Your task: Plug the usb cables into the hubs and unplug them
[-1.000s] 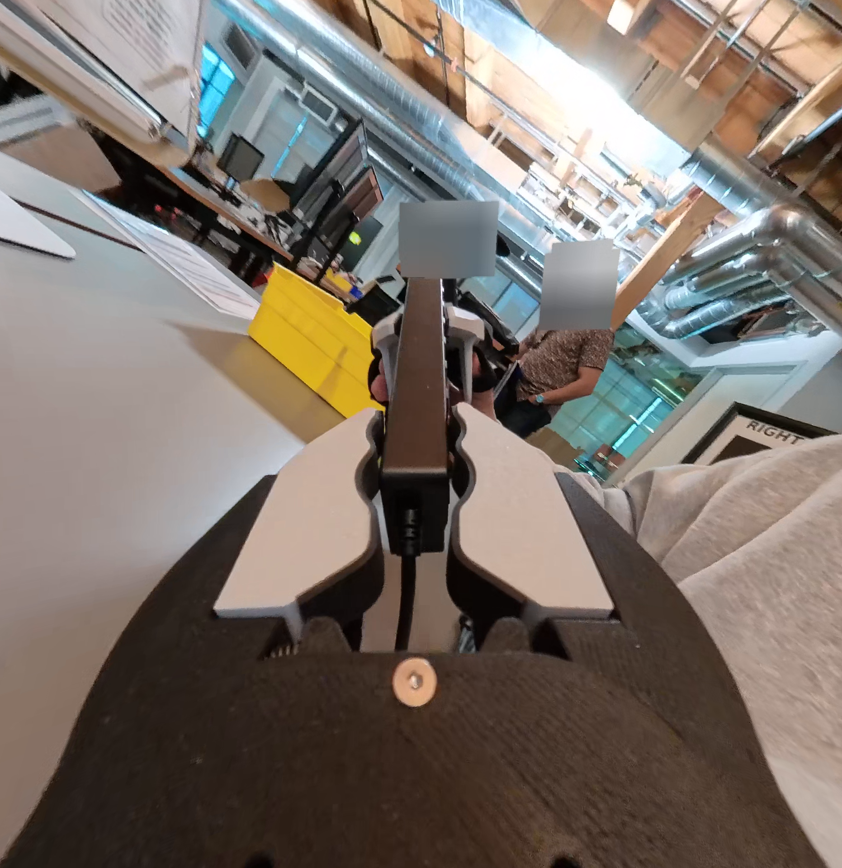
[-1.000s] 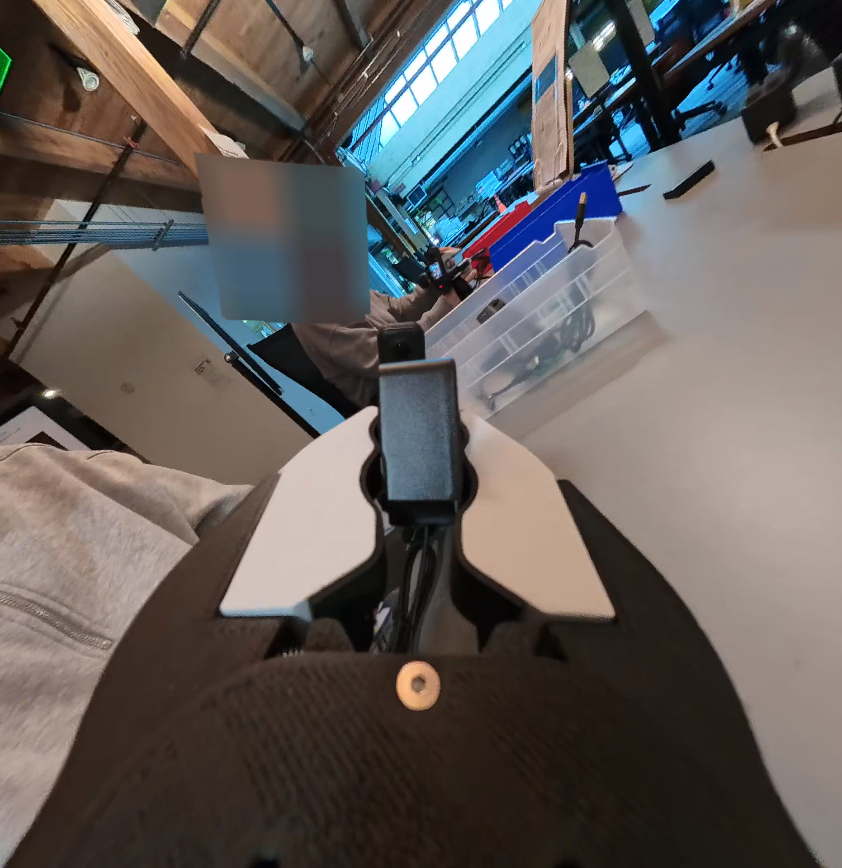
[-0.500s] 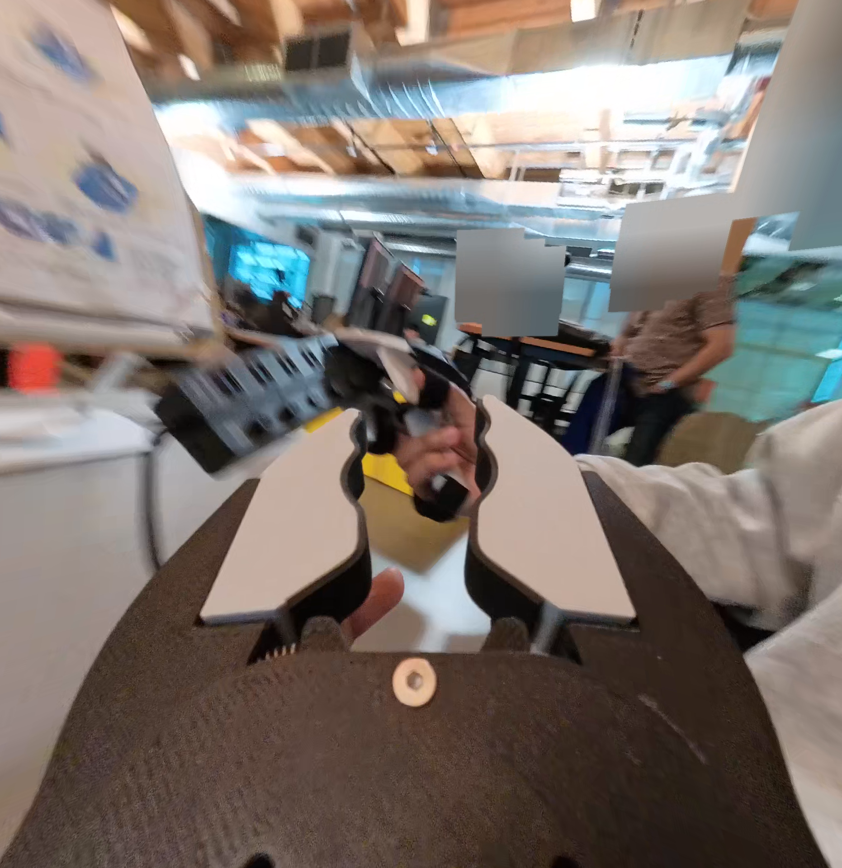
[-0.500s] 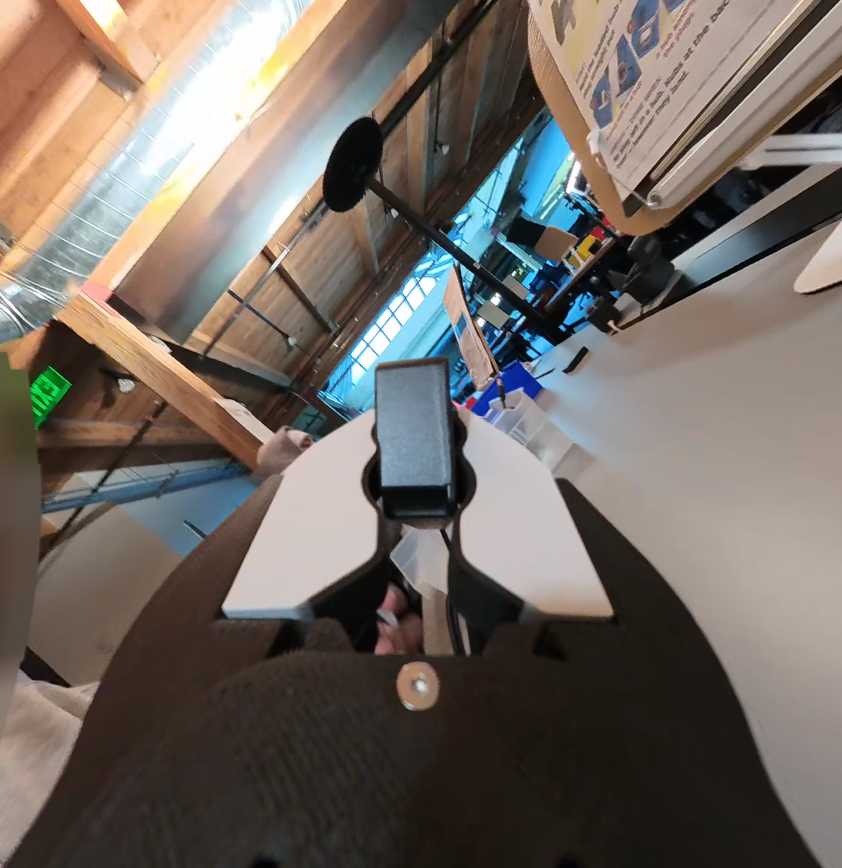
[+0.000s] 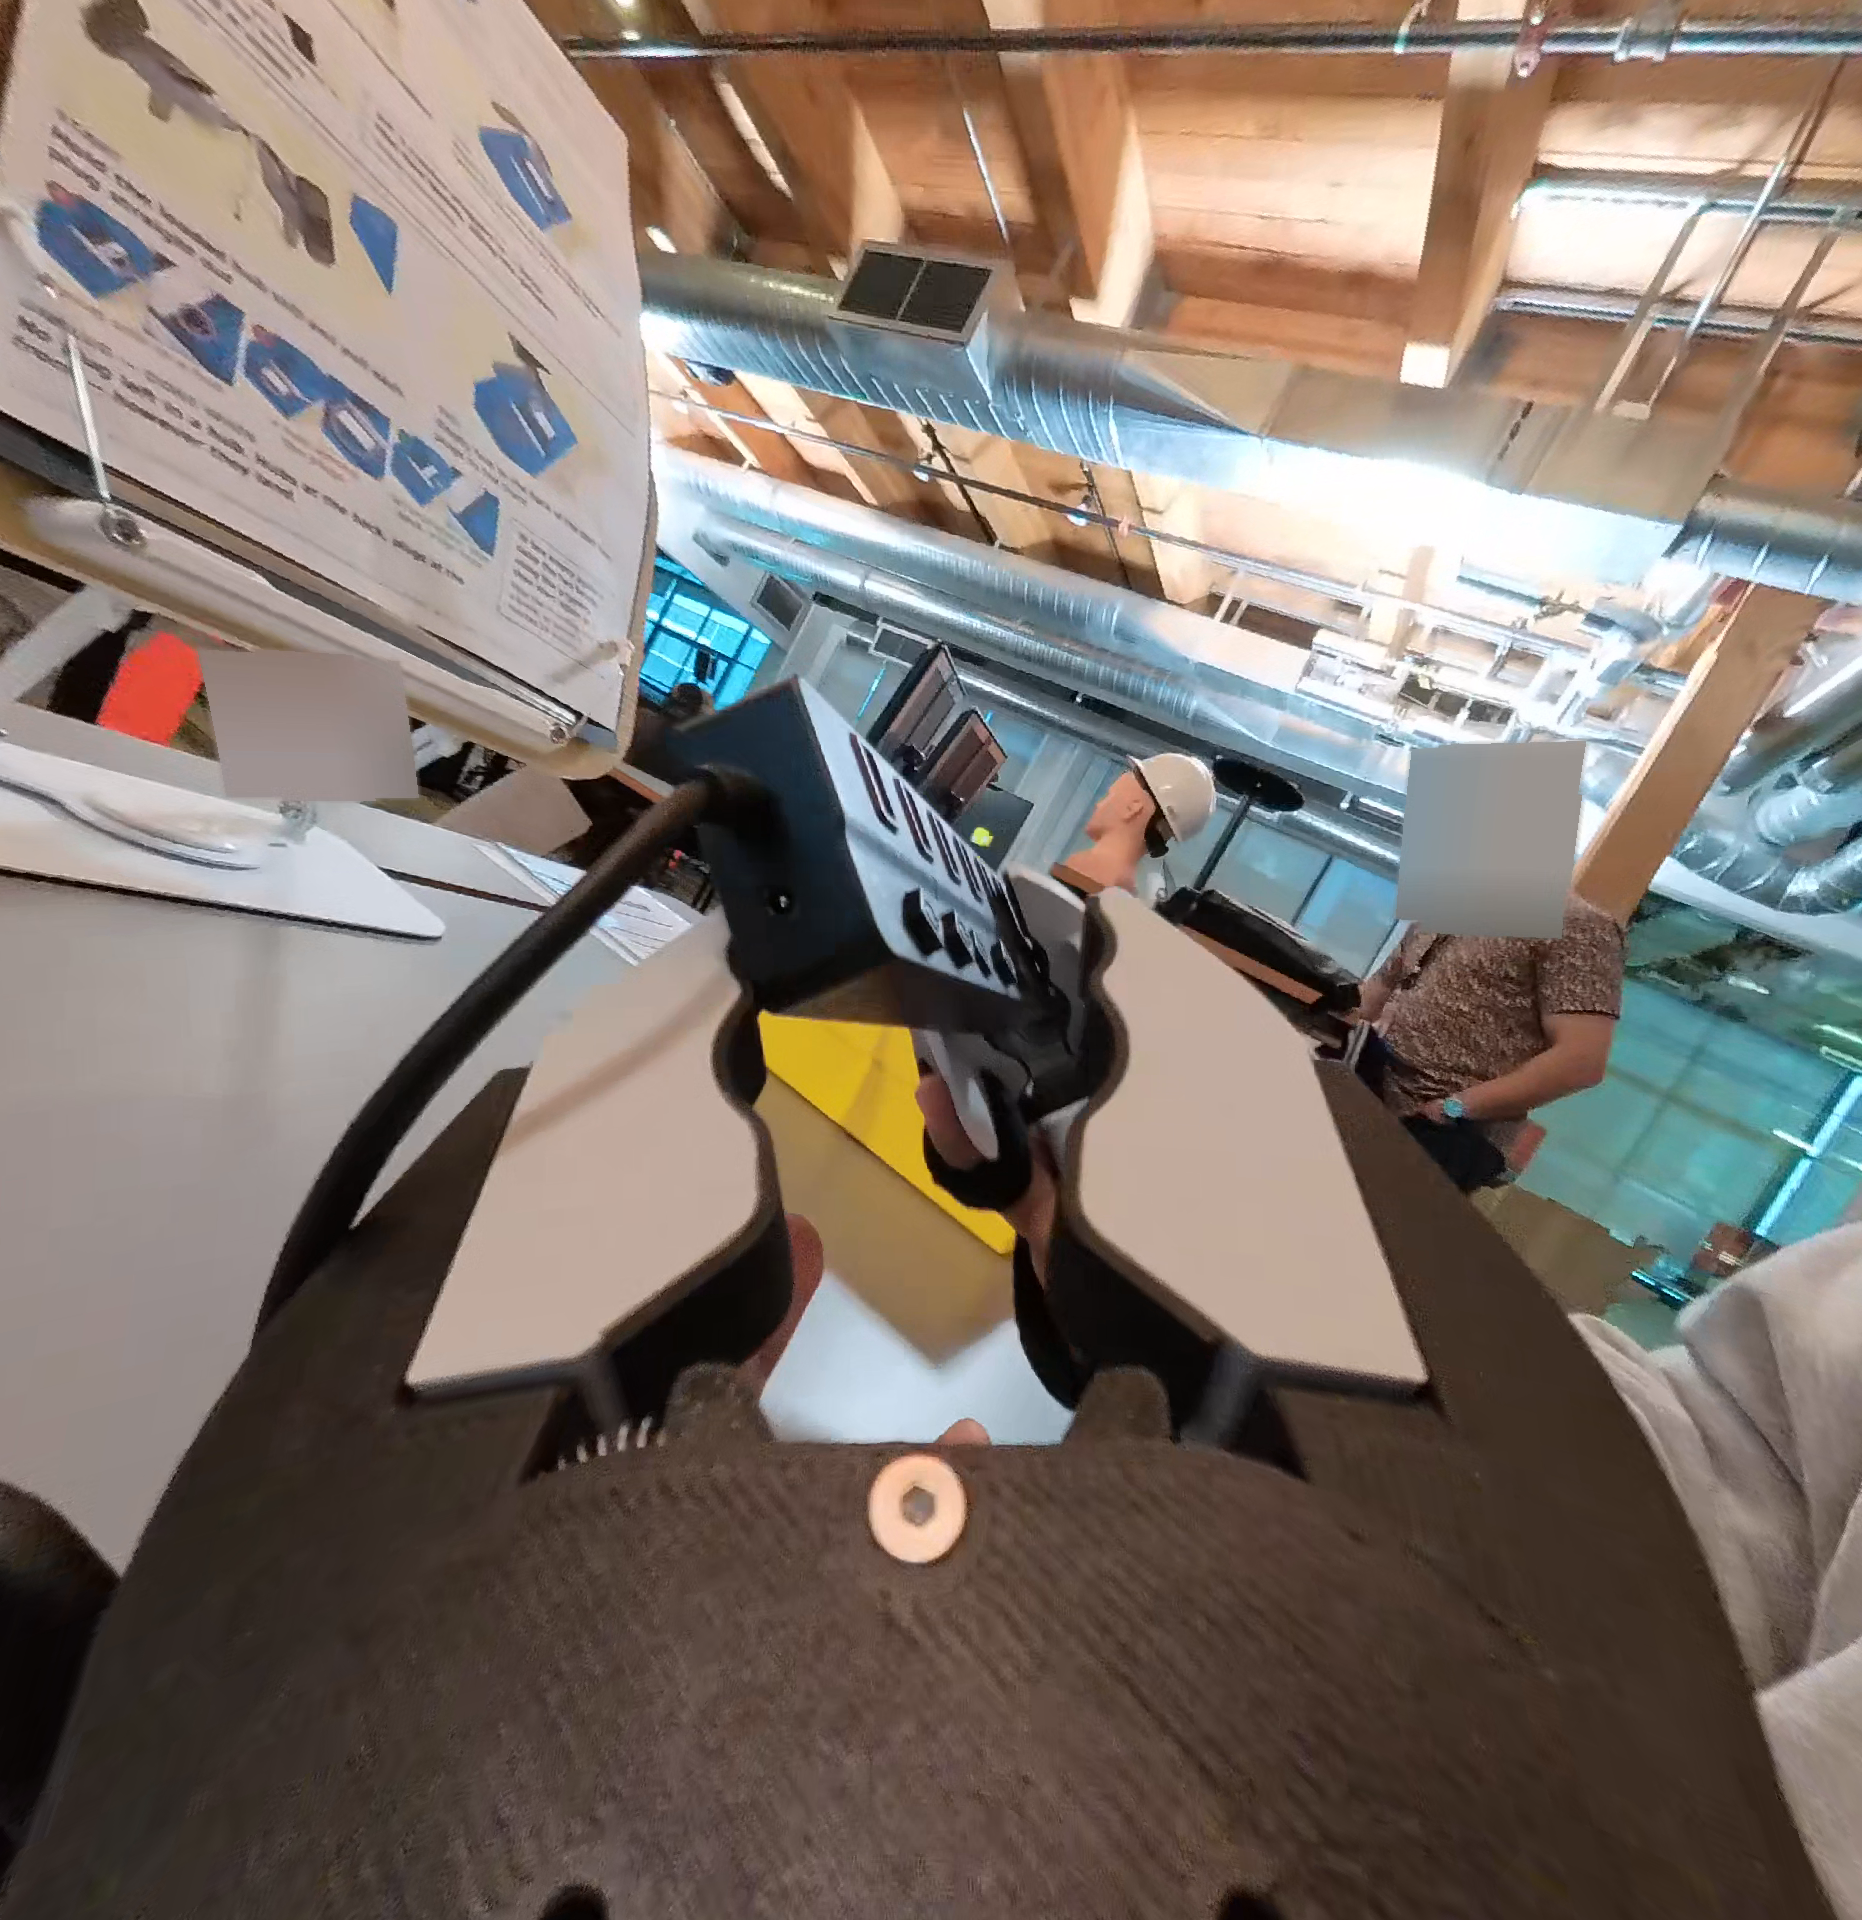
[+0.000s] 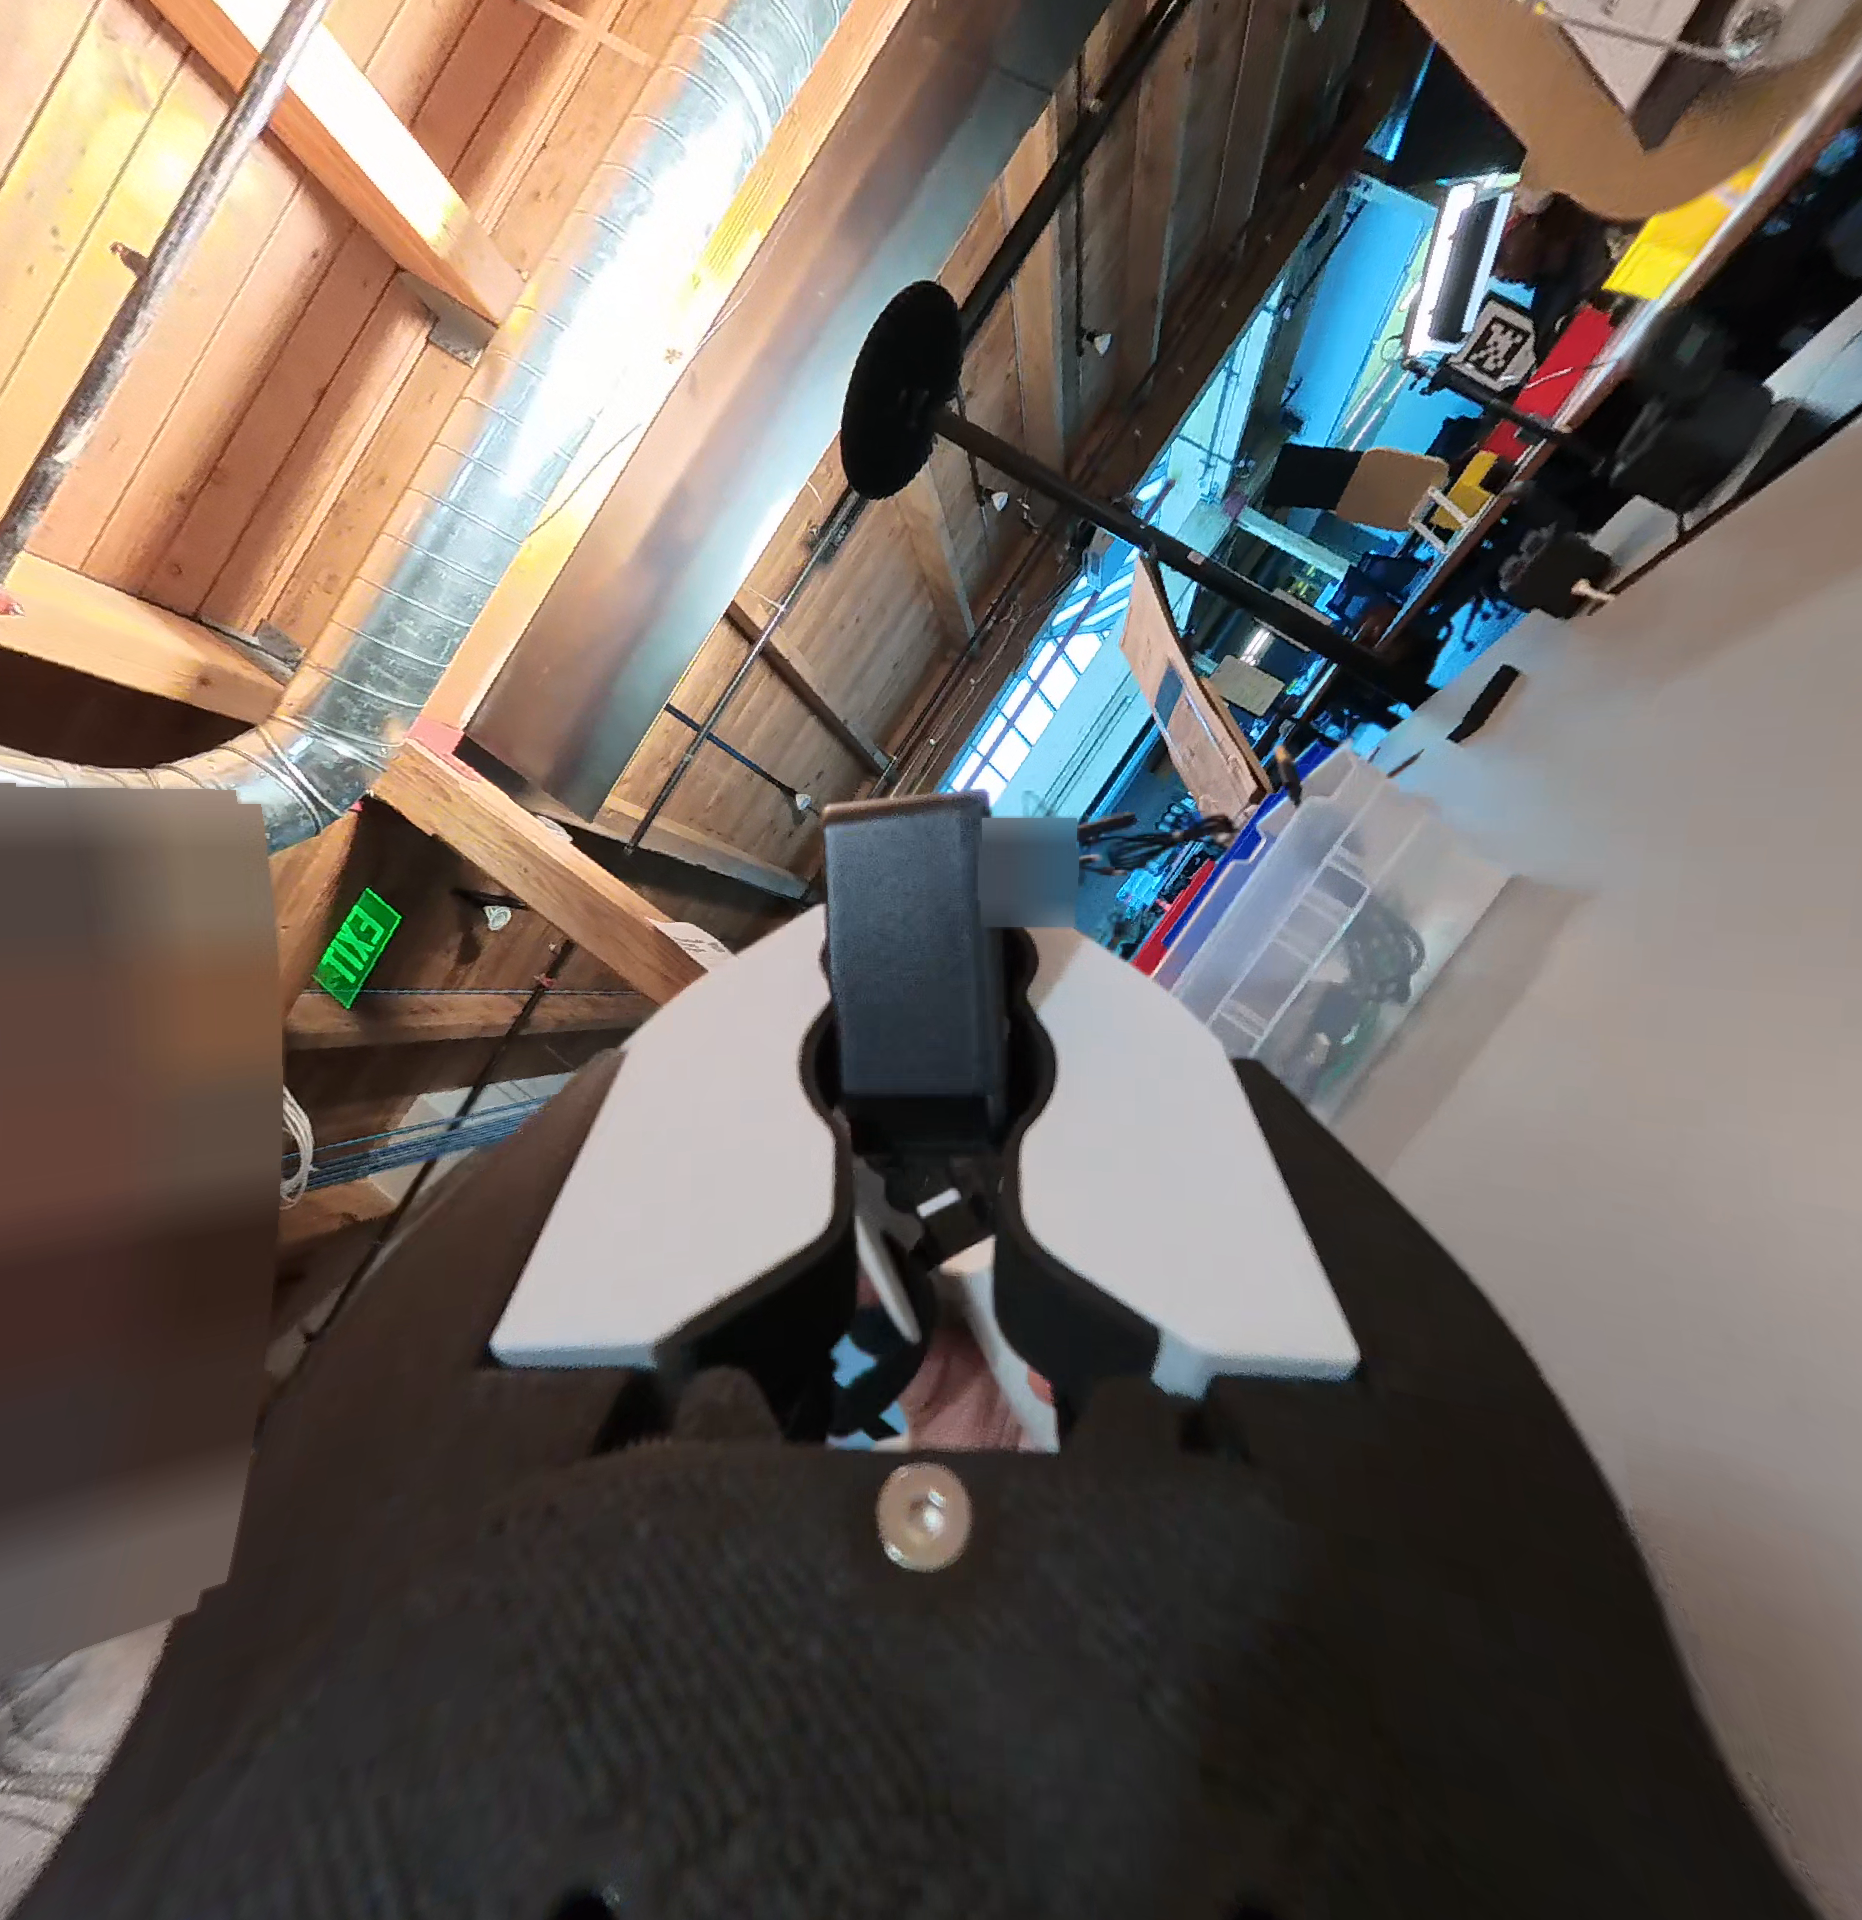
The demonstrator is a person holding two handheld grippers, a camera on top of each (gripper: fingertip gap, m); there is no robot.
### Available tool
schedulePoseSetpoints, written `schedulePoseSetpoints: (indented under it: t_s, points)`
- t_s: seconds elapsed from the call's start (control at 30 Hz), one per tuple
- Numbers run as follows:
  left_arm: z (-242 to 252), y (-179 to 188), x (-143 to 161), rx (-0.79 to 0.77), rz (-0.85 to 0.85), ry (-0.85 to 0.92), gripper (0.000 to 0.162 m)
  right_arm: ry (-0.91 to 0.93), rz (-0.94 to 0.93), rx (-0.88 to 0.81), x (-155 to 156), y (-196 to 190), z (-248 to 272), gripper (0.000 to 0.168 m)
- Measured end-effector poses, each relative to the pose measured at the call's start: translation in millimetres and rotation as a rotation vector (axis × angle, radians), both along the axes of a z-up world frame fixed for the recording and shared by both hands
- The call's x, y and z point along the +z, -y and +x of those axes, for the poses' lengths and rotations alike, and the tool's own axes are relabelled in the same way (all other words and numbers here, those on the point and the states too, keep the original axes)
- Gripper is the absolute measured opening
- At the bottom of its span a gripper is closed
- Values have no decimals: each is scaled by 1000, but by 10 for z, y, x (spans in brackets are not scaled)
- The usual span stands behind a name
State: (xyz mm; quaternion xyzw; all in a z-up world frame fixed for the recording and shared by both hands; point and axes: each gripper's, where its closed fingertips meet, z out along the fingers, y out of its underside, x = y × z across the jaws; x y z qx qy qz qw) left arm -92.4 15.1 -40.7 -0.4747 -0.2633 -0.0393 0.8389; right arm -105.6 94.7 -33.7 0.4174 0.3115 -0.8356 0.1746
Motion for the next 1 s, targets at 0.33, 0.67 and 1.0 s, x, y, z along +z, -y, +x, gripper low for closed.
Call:
schedulePoseSetpoints:
  t_s: [0.33,0.67,1.0]
  points:
    - [73,-137,-91,-30,-194,-150,90,238,-220,134,-465,191,227,27]
    - [37,-121,-125,-40,-173,-107,56,227,-218,247,-497,444,333,27]
    - [161,-310,-185,-203,-11,163,44,-27,-74,-35,-274,440,392,28]
